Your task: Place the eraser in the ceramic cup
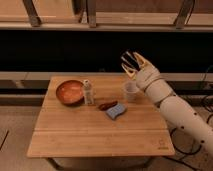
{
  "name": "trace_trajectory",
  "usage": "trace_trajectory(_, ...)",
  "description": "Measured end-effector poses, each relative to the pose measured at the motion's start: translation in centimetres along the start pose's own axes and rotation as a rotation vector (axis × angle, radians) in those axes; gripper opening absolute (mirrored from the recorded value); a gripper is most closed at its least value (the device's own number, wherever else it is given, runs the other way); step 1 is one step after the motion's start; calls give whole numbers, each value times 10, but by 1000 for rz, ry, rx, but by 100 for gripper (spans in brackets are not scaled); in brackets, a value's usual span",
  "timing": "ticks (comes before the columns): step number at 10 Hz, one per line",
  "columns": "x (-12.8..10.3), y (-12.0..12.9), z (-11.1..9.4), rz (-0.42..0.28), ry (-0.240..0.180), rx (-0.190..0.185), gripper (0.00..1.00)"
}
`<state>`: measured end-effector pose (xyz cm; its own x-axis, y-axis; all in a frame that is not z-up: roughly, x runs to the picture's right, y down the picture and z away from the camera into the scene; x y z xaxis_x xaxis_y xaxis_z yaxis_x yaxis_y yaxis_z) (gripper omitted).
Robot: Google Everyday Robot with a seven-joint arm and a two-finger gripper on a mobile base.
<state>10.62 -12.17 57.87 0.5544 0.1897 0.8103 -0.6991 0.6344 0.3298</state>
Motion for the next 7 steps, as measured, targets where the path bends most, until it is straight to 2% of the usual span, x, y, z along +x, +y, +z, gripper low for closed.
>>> trace_trajectory(1, 5, 9, 6, 17, -5, -33, 0)
trace_trajectory(3, 15, 10, 16, 57, -9, -67, 0)
trace_trajectory(7, 37, -28, 24, 139, -23, -64, 0)
